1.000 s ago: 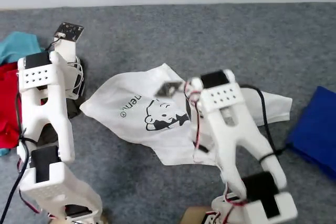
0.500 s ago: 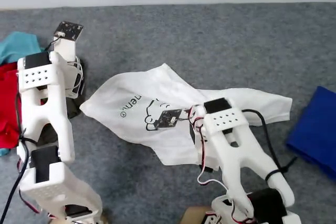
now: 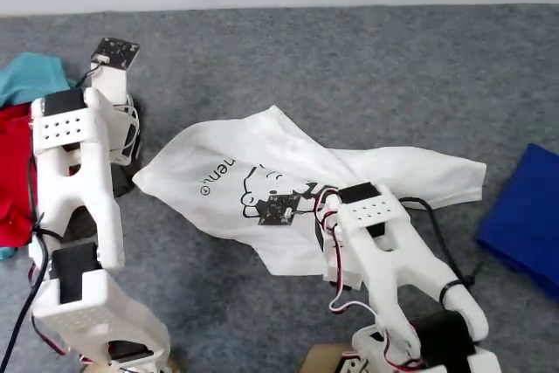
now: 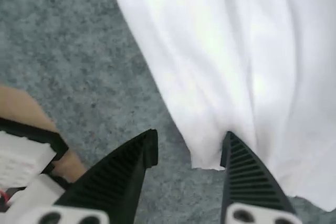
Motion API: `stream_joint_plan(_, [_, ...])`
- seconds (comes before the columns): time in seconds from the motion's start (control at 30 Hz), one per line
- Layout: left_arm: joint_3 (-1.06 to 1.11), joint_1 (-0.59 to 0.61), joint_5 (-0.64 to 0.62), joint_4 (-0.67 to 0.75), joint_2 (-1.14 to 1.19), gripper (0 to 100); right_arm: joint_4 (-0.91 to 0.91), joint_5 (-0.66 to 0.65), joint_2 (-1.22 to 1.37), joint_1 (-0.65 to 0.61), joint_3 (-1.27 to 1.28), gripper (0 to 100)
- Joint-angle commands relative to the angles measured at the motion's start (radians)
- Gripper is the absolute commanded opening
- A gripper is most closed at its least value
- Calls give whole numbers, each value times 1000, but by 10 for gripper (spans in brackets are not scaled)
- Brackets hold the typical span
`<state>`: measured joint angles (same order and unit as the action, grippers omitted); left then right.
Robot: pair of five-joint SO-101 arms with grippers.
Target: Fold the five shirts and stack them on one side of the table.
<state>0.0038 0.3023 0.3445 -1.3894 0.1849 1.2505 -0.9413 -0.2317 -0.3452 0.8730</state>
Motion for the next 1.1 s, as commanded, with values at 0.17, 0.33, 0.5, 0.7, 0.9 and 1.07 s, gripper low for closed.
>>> stream_joint_plan(0.17, [18,-2,-11,14,-49,86,-50,-9,53,-5,-5,180])
stream_joint_plan(0.33, [18,-5,-11,28,-48,86,-21,-9,51,-8,-18,66])
stream_joint_plan(0.5, [18,-6,-11,28,-48,86,77,-9,53,-7,-123,65])
stream_joint_plan(0.7, [18,-8,-11,28,-48,86,111,-9,54,-10,-184,63])
stream_joint_plan(0.9, [18,-8,-11,29,-48,86,105,-9,61,-10,-184,61])
stream_joint_plan(1.07, [18,-8,-11,29,-46,86,102,-9,62,-10,-184,64])
